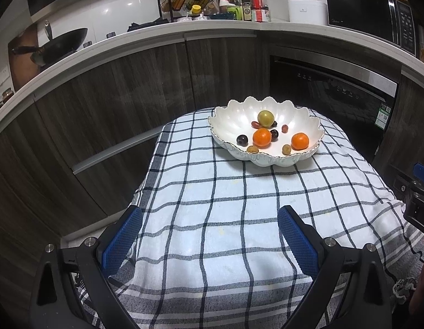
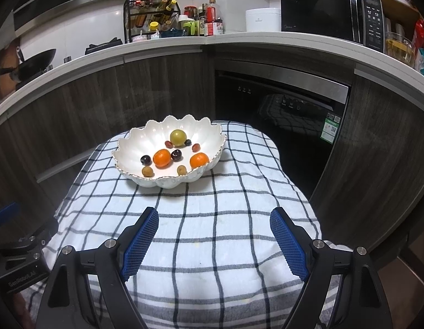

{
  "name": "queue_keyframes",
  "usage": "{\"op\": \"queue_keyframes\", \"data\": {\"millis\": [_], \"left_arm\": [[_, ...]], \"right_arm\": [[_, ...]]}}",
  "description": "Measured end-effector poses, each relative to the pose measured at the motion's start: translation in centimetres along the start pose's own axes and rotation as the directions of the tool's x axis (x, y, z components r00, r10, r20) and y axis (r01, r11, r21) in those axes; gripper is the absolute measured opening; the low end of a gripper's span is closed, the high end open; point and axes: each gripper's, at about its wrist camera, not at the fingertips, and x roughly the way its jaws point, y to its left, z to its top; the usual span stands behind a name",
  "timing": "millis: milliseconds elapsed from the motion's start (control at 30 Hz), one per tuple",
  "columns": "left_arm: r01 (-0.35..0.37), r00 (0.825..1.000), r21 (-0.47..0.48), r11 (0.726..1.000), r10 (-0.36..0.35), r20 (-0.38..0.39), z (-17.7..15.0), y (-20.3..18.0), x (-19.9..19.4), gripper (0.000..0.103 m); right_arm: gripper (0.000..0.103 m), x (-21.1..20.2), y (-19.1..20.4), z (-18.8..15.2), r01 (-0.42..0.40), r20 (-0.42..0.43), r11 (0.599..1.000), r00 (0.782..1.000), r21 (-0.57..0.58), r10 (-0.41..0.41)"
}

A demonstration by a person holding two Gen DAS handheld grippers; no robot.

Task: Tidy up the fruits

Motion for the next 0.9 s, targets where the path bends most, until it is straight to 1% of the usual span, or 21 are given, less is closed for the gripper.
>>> {"op": "queue_keyframes", "data": {"millis": [267, 900], "left_arm": [[0.000, 1.000, -0.004, 1.000, 0.000, 0.006, 0.00, 0.00, -0.13, 0.101], [0.013, 1.000, -0.005, 1.000, -0.014, -0.014, -0.14, -0.32, 0.18, 0.101]], "right_arm": [[0.084, -0.09, -0.04, 0.01, 0.000, 0.004, 1.000, 1.000, 0.003, 0.000], [0.084, -0.13, 0.00, 0.01, -0.002, 0.001, 1.000, 1.000, 0.003, 0.002]]}}
